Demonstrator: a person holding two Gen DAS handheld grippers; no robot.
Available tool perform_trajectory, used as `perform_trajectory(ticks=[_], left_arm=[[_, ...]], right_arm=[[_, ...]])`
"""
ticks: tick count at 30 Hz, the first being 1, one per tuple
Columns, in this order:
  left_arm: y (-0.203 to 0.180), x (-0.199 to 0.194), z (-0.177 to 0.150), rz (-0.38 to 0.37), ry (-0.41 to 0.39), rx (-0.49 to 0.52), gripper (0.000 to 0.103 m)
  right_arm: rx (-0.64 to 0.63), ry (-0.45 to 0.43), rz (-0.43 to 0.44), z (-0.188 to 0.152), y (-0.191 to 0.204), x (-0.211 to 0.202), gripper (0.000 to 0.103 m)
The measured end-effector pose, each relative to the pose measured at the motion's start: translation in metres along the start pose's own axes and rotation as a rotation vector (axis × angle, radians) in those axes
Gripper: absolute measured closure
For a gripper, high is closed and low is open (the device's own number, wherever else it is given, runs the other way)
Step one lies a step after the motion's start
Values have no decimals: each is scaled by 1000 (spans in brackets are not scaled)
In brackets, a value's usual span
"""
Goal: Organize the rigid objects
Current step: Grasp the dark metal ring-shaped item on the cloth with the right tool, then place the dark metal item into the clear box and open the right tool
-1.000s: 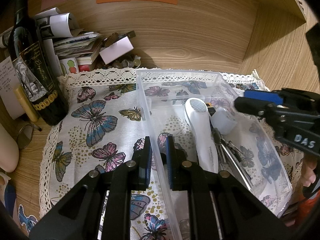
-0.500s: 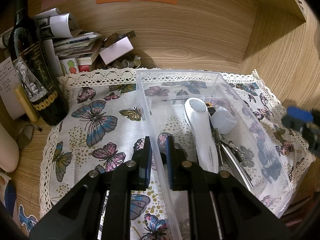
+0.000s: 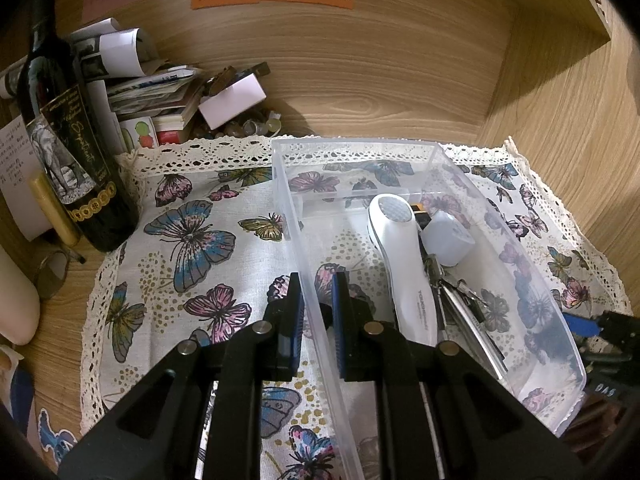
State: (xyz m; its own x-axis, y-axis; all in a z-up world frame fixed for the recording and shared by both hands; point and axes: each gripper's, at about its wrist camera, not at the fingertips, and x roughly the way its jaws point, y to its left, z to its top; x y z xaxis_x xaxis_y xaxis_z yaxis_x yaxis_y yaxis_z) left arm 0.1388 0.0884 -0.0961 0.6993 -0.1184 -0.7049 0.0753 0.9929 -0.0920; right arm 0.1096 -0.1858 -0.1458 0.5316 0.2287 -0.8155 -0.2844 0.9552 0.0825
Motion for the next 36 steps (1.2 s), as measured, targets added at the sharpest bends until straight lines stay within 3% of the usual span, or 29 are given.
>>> perform_trajectory(ticks=[4,18,27,36], left_arm=[[0,0,0,0,0,1,91],[0,0,0,1,0,0,91],[0,0,0,1,0,1,91],[0,0,0,0,0,0,91]], right_arm=[[-36,11,-39,-5,2,6,73],[-80,-132,-70,37,4,-20,73],[-192,-247,-17,78,38,-36,73],[-293,-241,72,98,73,-23,73]])
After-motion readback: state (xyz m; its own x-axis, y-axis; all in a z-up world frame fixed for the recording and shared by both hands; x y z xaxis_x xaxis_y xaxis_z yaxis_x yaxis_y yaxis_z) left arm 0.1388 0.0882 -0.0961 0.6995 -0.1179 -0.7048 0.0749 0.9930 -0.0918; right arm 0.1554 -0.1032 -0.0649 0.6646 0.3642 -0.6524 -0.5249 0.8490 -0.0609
